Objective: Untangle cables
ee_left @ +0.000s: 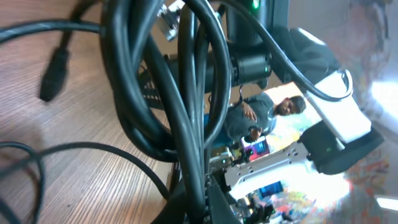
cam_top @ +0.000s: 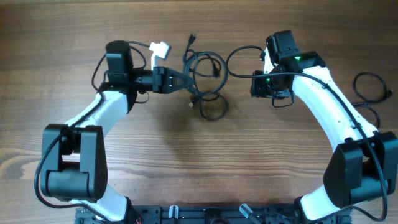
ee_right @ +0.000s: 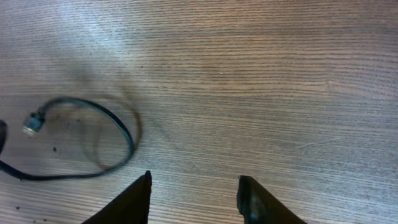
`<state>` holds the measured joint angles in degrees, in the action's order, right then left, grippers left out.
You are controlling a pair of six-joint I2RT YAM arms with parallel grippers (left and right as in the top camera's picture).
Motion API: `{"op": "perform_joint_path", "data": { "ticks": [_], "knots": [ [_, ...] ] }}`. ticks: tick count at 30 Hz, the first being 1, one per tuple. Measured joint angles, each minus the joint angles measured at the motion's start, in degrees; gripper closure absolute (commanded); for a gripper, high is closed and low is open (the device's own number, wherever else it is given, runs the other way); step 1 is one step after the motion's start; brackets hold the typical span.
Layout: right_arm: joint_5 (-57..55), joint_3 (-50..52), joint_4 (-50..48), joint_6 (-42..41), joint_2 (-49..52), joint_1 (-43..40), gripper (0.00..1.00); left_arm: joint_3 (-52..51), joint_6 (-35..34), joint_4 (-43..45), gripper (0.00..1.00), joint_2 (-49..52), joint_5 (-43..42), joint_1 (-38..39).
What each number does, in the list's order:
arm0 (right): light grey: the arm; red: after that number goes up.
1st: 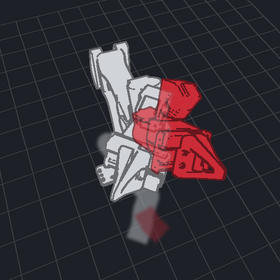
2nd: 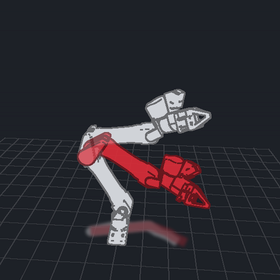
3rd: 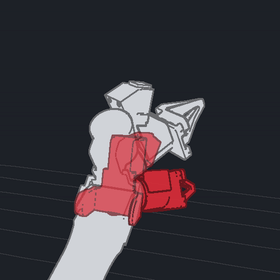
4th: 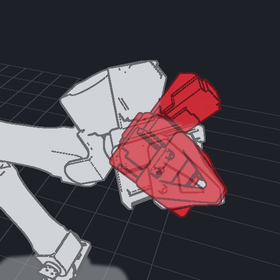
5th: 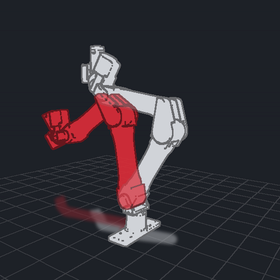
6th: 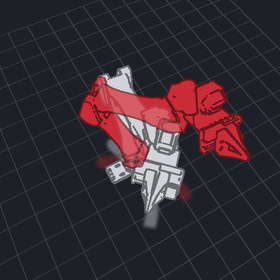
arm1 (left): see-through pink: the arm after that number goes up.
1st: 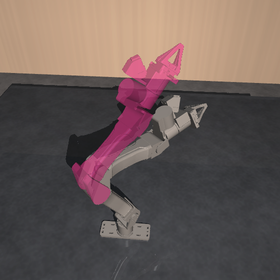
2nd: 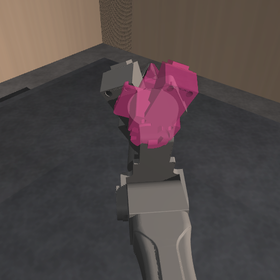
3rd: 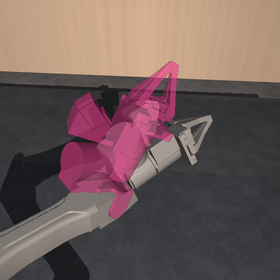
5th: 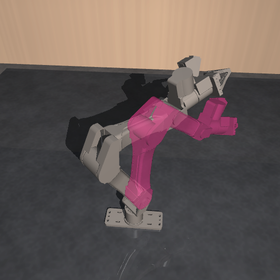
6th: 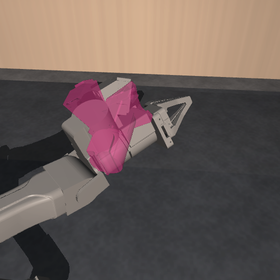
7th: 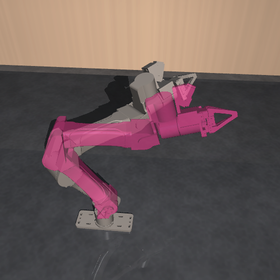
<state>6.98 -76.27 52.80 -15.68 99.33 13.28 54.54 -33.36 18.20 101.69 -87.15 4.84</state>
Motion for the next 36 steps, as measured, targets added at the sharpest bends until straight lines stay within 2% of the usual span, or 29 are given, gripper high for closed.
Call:
{"op": "perform_joint_path", "data": {
  "ticks": [3,5,9,14,17,18,20,22,24,27,30,36],
  "knots": [
    [0.6,-0.2,-0.1,0.9,0.0,0.0,0.50,0.0,1.4,-1.3,0.96,0.0,0.3,1.3],
    [3.2,-1.3,-0.1,2.6,-0.4,-0.1,0.47,0.2,2.9,-6.5,0.96,0.0,2.4,1.6],
    [10.3,-2.7,0.0,7.3,-5.7,-0.1,0.42,0.3,8.2,-20.4,0.96,0.0,11.4,2.4],
    [14.7,-3.4,1.6,9.6,-8.0,-0.1,0.42,0.4,11.1,-31.4,0.96,0.0,25.4,4.3],
    [15.4,-3.4,1.6,10.0,-8.0,-0.1,0.42,2.2,10.9,-42.0,0.96,0.0,34.4,5.0],
    [15.5,-3.4,1.3,10.0,-8.0,-0.1,0.42,5.2,11.0,-50.0,0.96,-0.1,39.0,5.3],
    [15.6,-3.4,1.1,10.0,-8.0,-0.1,0.42,9.7,11.7,-57.9,0.96,-0.7,45.7,5.7],
    [15.7,-3.4,0.9,10.0,-8.0,-0.1,0.41,20.9,12.1,-73.0,0.96,-1.5,59.9,8.0],
    [14.6,-3.4,0.8,9.4,-8.0,-0.1,0.41,27.6,11.6,-80.6,0.96,-2.2,72.0,10.7],
    [10.3,-3.4,0.8,7.2,-8.0,-0.2,0.38,30.2,8.7,-87.5,0.96,-3.0,87.7,14.8],
    [8.4,-3.4,0.9,6.1,-8.0,-1.1,0.38,30.2,5.5,-91.3,0.96,-0.2,97.2,17.7],
    [7.4,-3.4,2.6,4.2,-8.0,-8.4,0.36,30.2,1.9,-86.6,0.94,10.2,103.3,25.2]
  ]
}}
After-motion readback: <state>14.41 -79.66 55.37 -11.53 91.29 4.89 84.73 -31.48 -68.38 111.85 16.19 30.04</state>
